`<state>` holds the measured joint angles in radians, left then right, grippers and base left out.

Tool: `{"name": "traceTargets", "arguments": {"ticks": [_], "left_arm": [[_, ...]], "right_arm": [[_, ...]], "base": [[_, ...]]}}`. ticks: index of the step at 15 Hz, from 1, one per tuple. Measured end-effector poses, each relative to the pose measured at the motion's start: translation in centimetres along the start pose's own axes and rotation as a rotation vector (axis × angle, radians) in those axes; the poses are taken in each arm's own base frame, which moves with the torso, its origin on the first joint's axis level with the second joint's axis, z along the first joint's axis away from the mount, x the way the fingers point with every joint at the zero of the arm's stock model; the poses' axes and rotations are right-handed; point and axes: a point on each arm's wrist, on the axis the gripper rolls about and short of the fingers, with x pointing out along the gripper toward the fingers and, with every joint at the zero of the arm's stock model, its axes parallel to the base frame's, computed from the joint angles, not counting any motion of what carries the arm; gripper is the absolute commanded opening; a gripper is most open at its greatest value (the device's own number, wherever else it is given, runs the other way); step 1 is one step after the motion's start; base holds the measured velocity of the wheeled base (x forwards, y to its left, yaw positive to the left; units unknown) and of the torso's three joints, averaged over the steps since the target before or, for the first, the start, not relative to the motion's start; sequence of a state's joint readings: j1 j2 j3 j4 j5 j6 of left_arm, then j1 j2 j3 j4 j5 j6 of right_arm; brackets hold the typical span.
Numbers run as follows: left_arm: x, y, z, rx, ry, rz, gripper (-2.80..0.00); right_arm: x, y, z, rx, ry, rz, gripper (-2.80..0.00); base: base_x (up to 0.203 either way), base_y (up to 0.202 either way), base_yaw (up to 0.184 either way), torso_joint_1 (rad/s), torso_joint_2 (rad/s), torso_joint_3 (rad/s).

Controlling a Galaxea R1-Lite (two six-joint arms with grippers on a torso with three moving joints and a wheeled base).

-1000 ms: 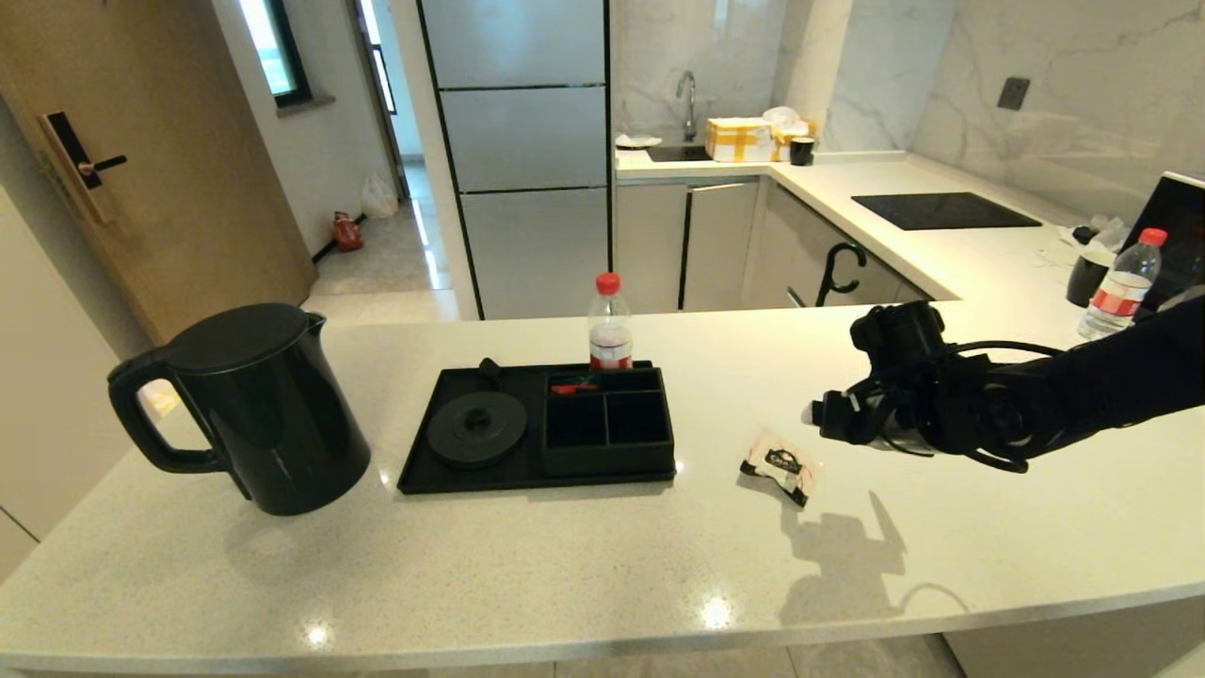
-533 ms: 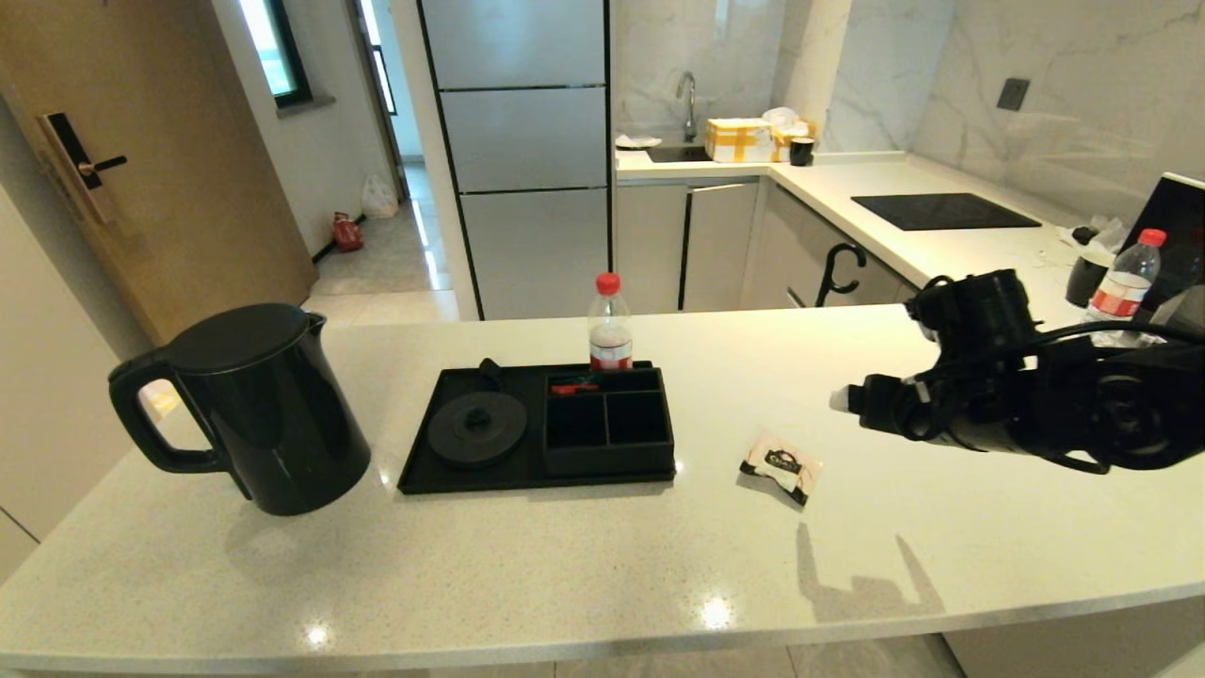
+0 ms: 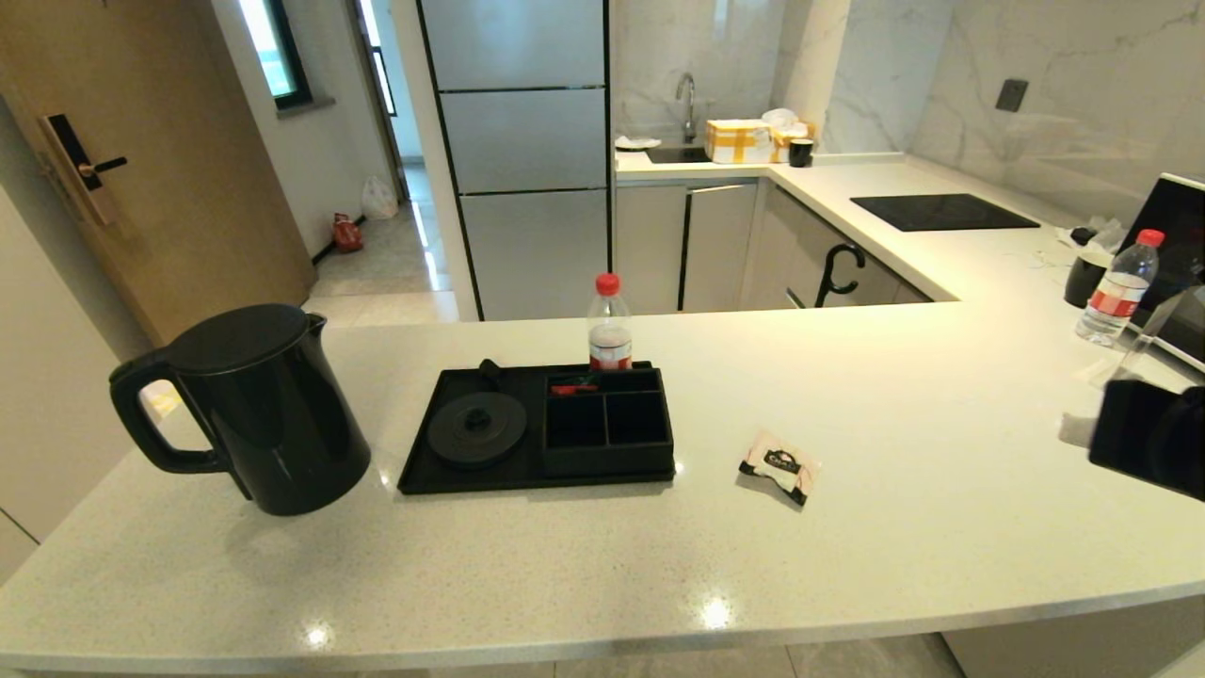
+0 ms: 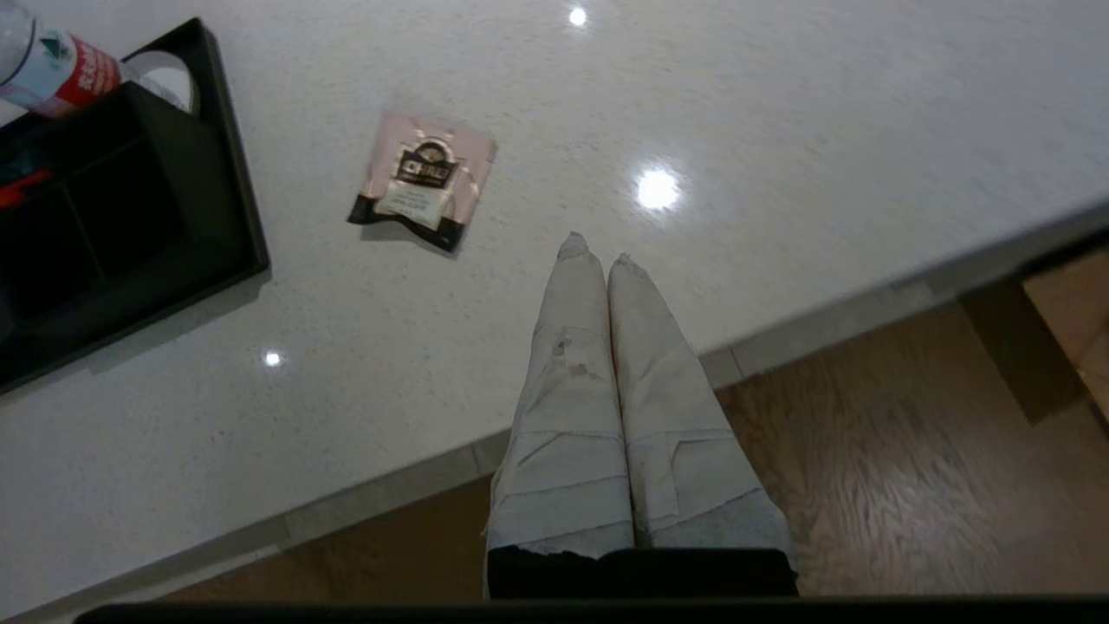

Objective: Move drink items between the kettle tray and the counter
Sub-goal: Return the tea bag to its original position

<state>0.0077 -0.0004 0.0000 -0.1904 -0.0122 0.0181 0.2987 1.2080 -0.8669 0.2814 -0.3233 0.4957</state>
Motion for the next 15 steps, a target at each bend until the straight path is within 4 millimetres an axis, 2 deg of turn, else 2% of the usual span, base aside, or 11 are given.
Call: {"name": "traceTargets", "arguments": {"ticks": [7, 9, 12, 14, 15], "left_arm": [[0.0, 0.0, 0.0, 0.0, 0.0, 0.0, -2.8], [0.0, 0.0, 0.0, 0.0, 0.001, 0.0, -2.8], [0.0, 0.0, 0.0, 0.0, 0.001, 0.0, -2.8], [0.0, 0.0, 0.0, 0.0, 0.001, 0.0, -2.8], [0.0, 0.0, 0.0, 0.0, 0.001, -0.001, -2.8]], "right_arm": [[-12.3, -6.8, -2.0, 0.254, -0.156, -0.271, -2.8], [-15.8, -8.3, -4.1, 0.29, -0.237, -0.321, -2.8], [-20.3, -9.8, -8.4, 0.245, -0.386, -0.208, -2.8], [-22.3, -10.6, -11.6, 0.112, -0.504, -0.039, -2.8], [-22.3, -10.9, -12.8, 0.036, -0.554, 0.03, -2.8]], "base": [[0.0, 0.0, 0.0, 0.0, 0.0, 0.0], [0.0, 0.0, 0.0, 0.0, 0.0, 0.0], [0.0, 0.0, 0.0, 0.0, 0.0, 0.0], [0.0, 0.0, 0.0, 0.0, 0.0, 0.0], [0.0, 0.0, 0.0, 0.0, 0.0, 0.0]]}}
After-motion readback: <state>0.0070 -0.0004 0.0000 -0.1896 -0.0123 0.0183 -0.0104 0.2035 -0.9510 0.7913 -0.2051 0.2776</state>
